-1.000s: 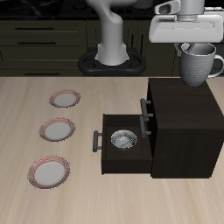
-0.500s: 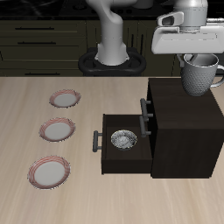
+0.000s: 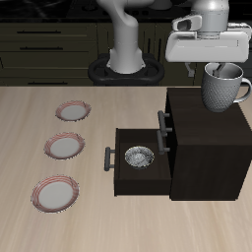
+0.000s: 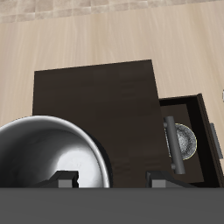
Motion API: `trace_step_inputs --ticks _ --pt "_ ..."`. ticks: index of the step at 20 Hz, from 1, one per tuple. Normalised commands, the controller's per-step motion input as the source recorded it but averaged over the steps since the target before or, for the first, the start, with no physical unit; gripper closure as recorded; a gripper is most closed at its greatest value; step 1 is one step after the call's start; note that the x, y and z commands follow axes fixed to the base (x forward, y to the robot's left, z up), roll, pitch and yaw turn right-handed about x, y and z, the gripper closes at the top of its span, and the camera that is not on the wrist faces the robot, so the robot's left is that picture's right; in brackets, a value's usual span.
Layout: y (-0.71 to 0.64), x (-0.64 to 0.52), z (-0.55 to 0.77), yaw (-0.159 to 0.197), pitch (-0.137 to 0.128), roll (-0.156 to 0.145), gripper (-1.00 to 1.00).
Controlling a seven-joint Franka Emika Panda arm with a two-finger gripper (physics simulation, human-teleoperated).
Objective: Place the porcelain mug on top of the cabinet
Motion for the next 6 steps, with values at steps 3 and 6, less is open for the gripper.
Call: trace_step_inputs --ticks 3,6 --pt "-0.1 -0.01 0.0 0.016 -0.01 -0.012 -1.0" --pt "-0.14 -0.03 0.0 0.004 0.0 -0.005 -1.0"
